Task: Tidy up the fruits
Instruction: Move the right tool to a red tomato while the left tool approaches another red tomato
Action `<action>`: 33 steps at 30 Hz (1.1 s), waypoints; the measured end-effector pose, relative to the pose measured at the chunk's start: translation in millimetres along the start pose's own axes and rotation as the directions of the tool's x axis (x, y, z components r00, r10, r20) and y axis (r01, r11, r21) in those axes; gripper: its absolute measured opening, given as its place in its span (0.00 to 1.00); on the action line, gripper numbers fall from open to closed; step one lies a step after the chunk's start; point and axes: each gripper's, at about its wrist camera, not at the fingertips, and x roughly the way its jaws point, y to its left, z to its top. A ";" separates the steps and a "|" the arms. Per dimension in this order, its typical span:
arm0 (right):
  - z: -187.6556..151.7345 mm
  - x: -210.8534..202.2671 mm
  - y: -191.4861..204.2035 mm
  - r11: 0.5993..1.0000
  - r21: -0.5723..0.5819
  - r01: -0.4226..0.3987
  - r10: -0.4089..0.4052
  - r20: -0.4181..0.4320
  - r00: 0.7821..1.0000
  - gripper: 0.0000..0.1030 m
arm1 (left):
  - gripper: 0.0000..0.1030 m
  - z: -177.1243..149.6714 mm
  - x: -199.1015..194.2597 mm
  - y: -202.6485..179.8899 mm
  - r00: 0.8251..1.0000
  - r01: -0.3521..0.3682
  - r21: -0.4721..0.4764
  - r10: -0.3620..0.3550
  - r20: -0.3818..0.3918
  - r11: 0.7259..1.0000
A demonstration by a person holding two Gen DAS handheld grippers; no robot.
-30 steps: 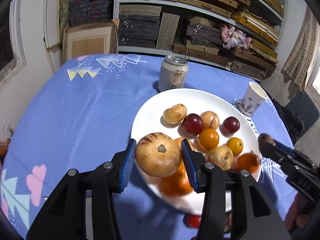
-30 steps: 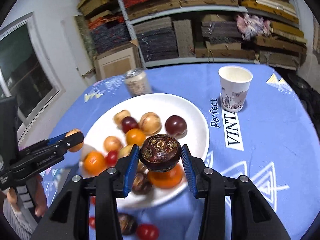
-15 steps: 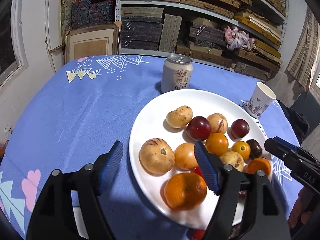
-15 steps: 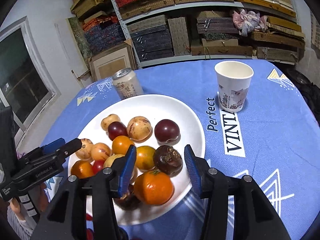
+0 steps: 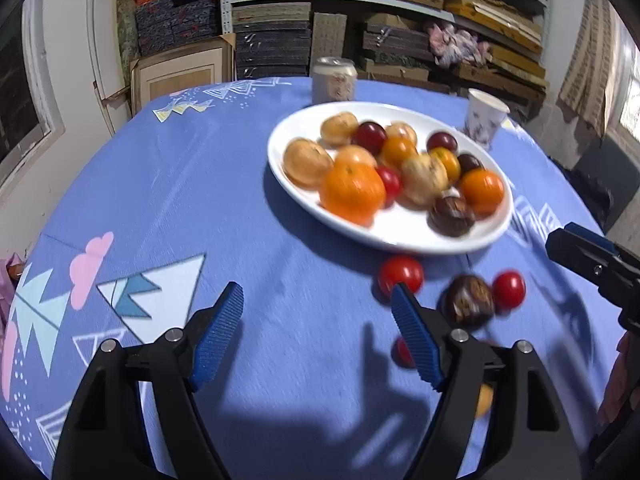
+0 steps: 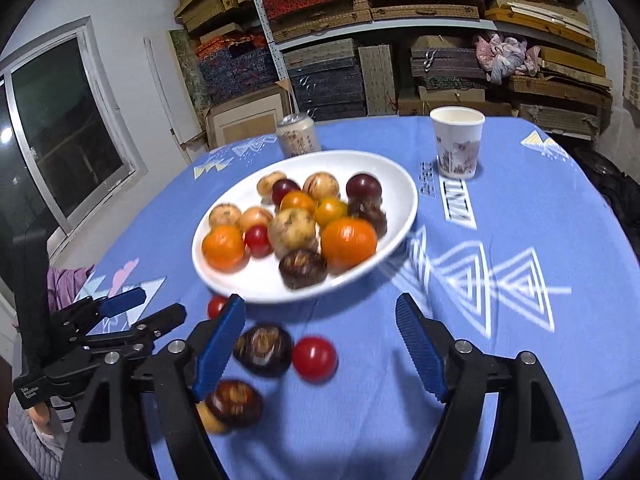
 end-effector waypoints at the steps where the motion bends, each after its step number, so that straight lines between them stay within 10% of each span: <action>1: -4.9 -2.0 0.7 1.000 -0.001 -0.003 0.003 -0.009 1.000 0.77 | 0.72 -4.7 -0.7 -4.1 1.000 -0.003 0.014 0.003 -0.004 1.000; 21: -21.1 -14.6 -1.5 0.997 0.052 -0.061 0.063 -0.036 0.997 0.84 | 0.79 -20.9 -6.9 -44.4 0.997 0.059 0.163 -0.066 0.035 0.985; 33: -16.8 -20.7 -17.9 0.991 0.122 -0.059 0.061 -0.013 0.998 0.84 | 0.41 -24.6 -7.3 -54.5 0.974 0.222 0.186 -0.228 0.010 0.957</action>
